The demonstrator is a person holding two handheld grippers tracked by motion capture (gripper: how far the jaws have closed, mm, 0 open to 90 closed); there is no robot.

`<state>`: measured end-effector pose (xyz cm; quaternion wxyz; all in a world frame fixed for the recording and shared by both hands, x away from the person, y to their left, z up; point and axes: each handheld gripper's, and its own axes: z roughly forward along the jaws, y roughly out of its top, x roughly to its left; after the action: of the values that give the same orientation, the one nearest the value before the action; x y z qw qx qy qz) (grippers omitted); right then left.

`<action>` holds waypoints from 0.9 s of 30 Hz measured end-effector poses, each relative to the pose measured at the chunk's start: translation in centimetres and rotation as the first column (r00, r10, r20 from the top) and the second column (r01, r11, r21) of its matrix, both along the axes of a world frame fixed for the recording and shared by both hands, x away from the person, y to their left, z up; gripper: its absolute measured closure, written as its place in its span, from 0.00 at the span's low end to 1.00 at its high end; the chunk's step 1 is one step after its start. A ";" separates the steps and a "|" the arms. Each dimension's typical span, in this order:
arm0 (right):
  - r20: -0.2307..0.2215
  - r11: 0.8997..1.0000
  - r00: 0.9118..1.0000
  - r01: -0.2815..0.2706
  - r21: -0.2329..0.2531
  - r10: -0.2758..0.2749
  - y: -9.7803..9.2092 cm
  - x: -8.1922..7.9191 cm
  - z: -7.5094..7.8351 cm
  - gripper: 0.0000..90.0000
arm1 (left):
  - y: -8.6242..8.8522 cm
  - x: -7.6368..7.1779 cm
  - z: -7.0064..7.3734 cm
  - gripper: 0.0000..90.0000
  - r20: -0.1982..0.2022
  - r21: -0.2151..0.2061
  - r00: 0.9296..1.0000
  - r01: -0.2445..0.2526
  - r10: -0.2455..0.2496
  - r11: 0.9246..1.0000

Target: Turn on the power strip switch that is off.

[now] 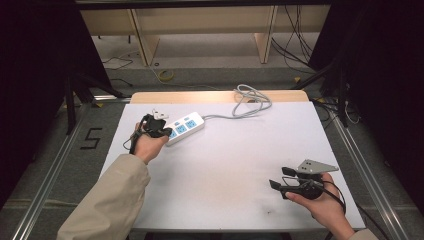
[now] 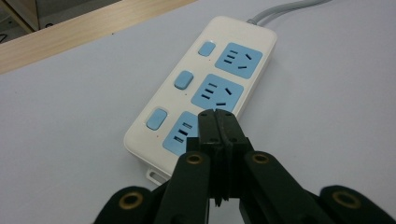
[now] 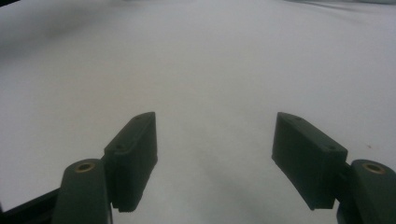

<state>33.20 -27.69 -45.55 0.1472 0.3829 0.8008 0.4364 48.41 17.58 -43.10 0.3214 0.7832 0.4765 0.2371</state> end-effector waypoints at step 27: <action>0.001 1.000 1.000 -0.002 0.003 0.002 0.1 0.0 0.0 0.35 | -0.5 1.8 0.5 1.00 -0.004 0.031 1.000 -0.011 0.011 0.999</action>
<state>33.20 -27.59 -45.58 0.1465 0.3820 0.8006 0.4378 50.22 17.12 -42.62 0.3069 0.7859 0.4778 0.2445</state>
